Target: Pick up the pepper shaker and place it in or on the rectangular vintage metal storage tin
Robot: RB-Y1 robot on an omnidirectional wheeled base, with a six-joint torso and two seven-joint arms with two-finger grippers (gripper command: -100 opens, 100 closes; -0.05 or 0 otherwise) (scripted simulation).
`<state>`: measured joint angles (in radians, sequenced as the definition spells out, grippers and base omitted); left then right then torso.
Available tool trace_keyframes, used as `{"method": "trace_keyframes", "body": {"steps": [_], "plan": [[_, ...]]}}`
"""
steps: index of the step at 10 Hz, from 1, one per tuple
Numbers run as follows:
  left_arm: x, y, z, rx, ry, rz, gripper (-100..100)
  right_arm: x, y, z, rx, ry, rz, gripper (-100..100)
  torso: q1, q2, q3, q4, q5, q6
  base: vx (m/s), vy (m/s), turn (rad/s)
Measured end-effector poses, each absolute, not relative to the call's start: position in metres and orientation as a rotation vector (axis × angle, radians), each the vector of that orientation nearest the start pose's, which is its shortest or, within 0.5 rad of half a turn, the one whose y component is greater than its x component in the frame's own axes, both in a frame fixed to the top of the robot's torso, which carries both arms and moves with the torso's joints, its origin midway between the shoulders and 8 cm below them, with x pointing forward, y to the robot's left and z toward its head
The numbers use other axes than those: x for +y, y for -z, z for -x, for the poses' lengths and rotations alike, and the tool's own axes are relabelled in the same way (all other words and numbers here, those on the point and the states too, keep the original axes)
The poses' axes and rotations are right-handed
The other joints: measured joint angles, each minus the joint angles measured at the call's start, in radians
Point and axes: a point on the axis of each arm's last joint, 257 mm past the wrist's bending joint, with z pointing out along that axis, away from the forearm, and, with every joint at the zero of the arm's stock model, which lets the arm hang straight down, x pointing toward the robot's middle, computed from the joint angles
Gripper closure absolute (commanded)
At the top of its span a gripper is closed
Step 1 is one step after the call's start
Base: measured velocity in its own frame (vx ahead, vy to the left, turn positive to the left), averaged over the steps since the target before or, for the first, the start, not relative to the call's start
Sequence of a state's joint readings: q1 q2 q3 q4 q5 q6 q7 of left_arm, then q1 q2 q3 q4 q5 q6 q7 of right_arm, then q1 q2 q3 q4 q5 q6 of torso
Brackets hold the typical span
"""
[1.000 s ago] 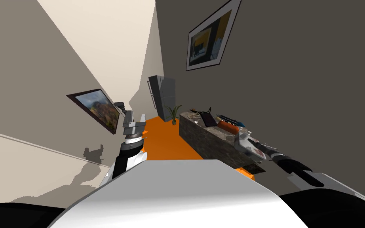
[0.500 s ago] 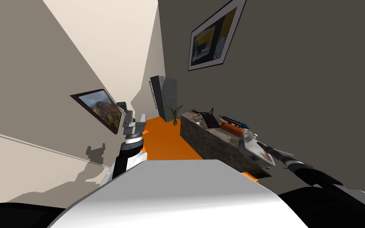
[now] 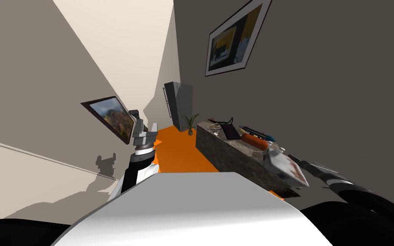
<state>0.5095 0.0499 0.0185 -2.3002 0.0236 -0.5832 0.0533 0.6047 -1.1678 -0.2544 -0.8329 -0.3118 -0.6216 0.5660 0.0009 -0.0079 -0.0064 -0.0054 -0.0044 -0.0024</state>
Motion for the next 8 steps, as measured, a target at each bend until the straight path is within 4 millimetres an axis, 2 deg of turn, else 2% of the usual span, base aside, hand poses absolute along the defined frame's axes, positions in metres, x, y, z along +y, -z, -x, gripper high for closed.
{"method": "trace_keyframes", "body": {"steps": [2,3,5,8], "plan": [[0.279,-0.046,-0.324,0.561,1.371,0.575,0,-0.819,0.151,-0.211,1.698,0.420,-0.396,-100,-0.003,0.004,0.002,0.001,-0.001,0.000,-0.003,-0.001,-0.005],[0.279,-0.046,-0.324,0.561,1.371,0.575,0,-0.822,0.147,-0.210,1.681,0.415,-0.414,-100,-0.004,0.005,0.003,0.001,-0.001,0.000,0.046,0.046,0.171],[0.279,-0.046,-0.324,0.561,1.371,0.575,0,-0.836,0.125,-0.188,1.675,0.491,-0.369,-100,-0.001,0.001,0.000,0.000,0.000,0.000,0.061,0.043,0.027],[0.279,-0.046,-0.324,0.561,1.371,0.575,0,-0.842,0.108,-0.180,1.617,0.489,-0.397,-100,-0.004,0.004,0.002,0.001,-0.001,0.000,0.006,0.005,-0.005]]}}
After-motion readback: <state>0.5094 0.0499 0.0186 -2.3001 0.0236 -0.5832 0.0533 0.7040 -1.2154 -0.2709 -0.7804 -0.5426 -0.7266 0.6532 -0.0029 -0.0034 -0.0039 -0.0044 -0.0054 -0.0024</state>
